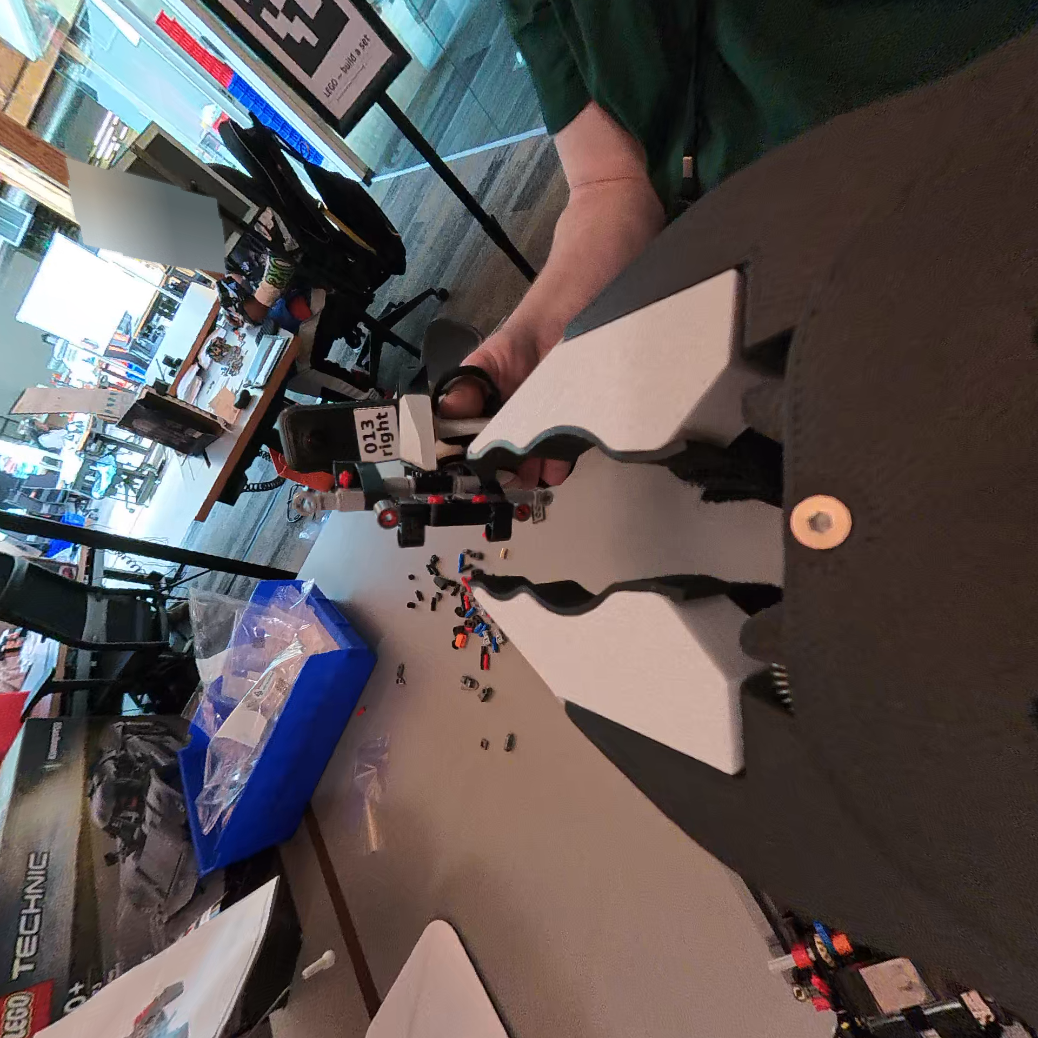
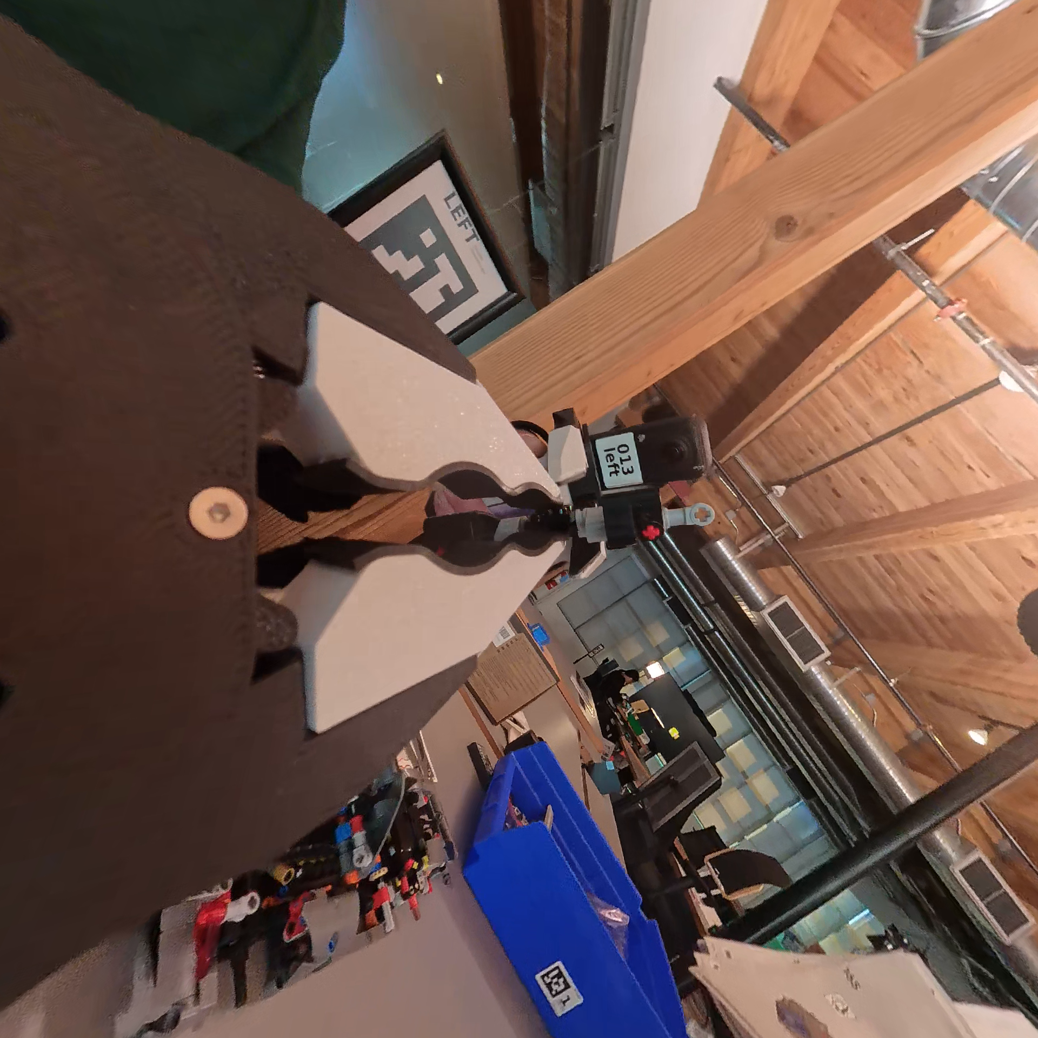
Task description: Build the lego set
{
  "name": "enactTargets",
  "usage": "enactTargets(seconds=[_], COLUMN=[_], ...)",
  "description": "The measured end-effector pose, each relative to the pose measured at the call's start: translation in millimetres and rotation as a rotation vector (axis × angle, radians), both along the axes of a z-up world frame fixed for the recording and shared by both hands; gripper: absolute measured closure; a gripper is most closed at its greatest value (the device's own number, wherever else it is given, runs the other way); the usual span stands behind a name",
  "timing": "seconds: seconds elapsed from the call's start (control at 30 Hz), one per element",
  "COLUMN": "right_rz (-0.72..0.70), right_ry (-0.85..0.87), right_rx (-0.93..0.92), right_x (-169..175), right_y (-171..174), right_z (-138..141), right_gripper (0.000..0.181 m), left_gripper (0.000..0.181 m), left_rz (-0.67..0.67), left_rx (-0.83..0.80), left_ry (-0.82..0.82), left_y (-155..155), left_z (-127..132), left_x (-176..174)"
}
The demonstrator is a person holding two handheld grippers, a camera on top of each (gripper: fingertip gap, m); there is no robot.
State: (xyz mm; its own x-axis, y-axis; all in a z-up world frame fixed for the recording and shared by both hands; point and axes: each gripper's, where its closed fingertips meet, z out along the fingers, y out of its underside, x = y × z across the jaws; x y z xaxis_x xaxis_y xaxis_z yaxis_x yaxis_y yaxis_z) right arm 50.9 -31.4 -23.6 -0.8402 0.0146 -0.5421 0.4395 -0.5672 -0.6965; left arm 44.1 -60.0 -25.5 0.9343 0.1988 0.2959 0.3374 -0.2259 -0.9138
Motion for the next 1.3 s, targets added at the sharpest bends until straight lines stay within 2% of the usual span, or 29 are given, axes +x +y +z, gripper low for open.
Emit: enactTargets(seconds=[0.1,0.17,0.23,0.37,0.63,0.73,0.87,1.0,1.3], right_rz=[-0.027,-0.044,-0.063,-0.088,-0.151,-0.135,-0.135,-0.134,-0.117], right_ry=[-0.047,-0.080,-0.112,-0.199,-0.377,-0.430,-0.489,-0.544,-0.609], right_rx=[-0.005,-0.003,0.018,0.040,0.086,0.113,0.142,0.177,0.166], right_x=[-4,-4,-4,-7,-25,-27,-35,-41,-50], right_y=[6,10,13,15,11,3,-7,-18,-50], right_z=[-11,-20,-32,-60,-115,-129,-144,-161,-169], right_gripper=[0.177,0.177,0.177,0.177,0.177,0.177,0.177,0.176,0.177], left_gripper=[0.142,0.136,0.126,0.128,0.123,0.124,0.128,0.130,0.139], left_rz=[-0.009,0.028,0.090,0.140,0.090,0.123,0.128,0.155,0.153], left_rx=[0.030,-0.016,-0.111,-0.329,-0.424,-0.425,-0.405,-0.408,-0.390], left_ry=[0.044,0.113,0.189,0.248,0.249,0.277,0.325,0.373,0.481], left_y=[-13,-32,-57,-96,-96,-88,-77,-76,-70], left_z=[3,-3,-19,-69,-157,-177,-184,-179,-159], left_x=[3,-1,-11,-20,-27,-35,-38,-43,-41])
